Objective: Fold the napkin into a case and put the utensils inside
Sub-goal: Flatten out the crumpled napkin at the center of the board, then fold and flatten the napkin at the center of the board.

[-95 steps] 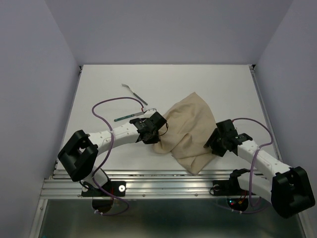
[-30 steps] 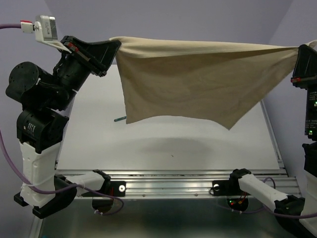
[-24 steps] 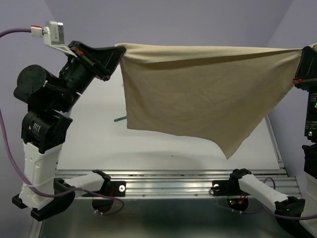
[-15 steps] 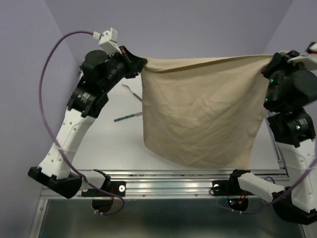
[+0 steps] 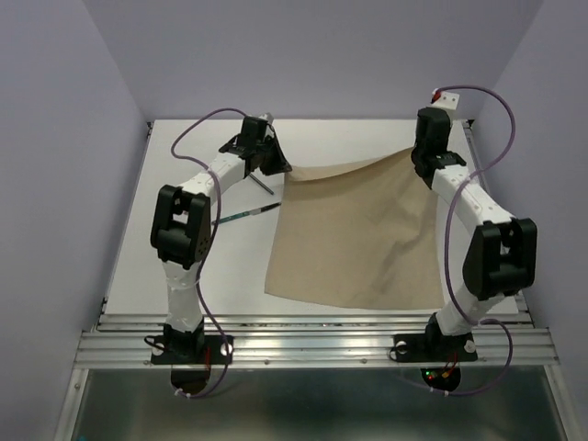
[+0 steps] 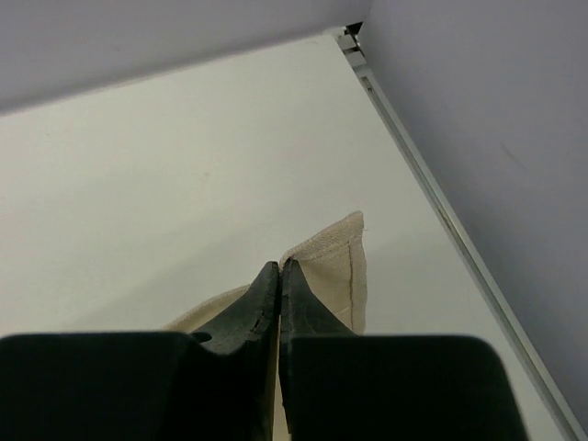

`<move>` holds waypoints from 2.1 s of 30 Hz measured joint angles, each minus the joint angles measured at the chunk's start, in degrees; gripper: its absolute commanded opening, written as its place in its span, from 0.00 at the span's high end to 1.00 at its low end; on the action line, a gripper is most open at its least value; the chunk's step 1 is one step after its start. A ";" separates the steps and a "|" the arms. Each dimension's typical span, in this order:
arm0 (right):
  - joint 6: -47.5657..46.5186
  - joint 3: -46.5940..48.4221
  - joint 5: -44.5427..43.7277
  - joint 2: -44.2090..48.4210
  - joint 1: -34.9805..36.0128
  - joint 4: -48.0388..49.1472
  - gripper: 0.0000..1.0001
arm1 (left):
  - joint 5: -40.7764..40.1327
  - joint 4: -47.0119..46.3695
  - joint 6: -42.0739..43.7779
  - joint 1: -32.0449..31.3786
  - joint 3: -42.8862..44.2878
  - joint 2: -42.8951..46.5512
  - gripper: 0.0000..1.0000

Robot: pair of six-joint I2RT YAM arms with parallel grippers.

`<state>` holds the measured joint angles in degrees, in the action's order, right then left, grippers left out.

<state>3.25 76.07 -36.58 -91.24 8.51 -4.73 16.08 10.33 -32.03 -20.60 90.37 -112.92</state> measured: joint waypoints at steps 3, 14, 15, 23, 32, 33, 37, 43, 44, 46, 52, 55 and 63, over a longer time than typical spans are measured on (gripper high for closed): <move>-0.02 4.04 2.36 -8.46 -2.08 1.79 0.99 | 2.01 0.09 0.02 0.50 5.25 -6.05 1.00; 0.22 24.90 7.96 -31.56 -5.75 5.07 0.99 | 8.13 0.79 0.74 4.04 30.58 -23.93 1.00; 0.44 26.60 8.52 -32.87 -5.92 5.16 0.99 | 8.48 0.83 0.76 4.61 32.13 -25.18 1.00; 7.91 26.95 16.74 -33.70 -8.17 4.96 0.99 | 10.99 1.90 1.11 6.88 33.42 -27.02 1.00; 15.93 15.56 22.93 -24.39 -12.63 -1.01 0.99 | 13.66 -1.07 1.16 5.01 16.87 -19.98 1.00; 16.46 14.47 23.04 -22.95 -12.63 -1.42 0.99 | 13.70 -1.05 1.16 4.79 15.28 -18.88 1.00; 18.14 10.64 23.54 -17.09 -12.59 -3.41 0.99 | 13.64 -1.84 1.33 4.66 7.82 -12.61 1.00; 21.16 -0.13 22.71 -6.78 -12.59 -5.01 0.99 | 12.96 -3.17 1.57 3.63 -1.44 -2.54 1.00; 22.05 -2.49 22.36 -4.63 -12.59 -5.66 0.99 | 12.74 -3.50 1.60 3.32 -3.43 -0.59 1.00; 22.80 -5.25 21.97 -2.25 -12.59 -6.73 0.99 | 12.28 -3.93 1.62 2.89 -6.45 2.01 1.00; 26.08 -17.53 21.55 7.67 -12.66 -10.05 0.99 | 11.28 -5.46 1.55 0.83 -17.68 9.03 1.00; 27.45 -23.04 21.55 12.15 -12.66 -11.91 0.99 | 10.62 -6.05 1.49 -0.37 -22.77 11.61 1.00; 30.12 -32.00 22.03 23.74 -12.70 -15.41 0.99 | 9.79 -8.52 0.66 -4.02 -33.99 18.84 1.00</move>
<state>33.36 44.07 -14.55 -67.51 -4.19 -20.14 25.87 1.80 -31.38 -24.62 56.38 -94.08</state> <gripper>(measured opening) 0.031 0.091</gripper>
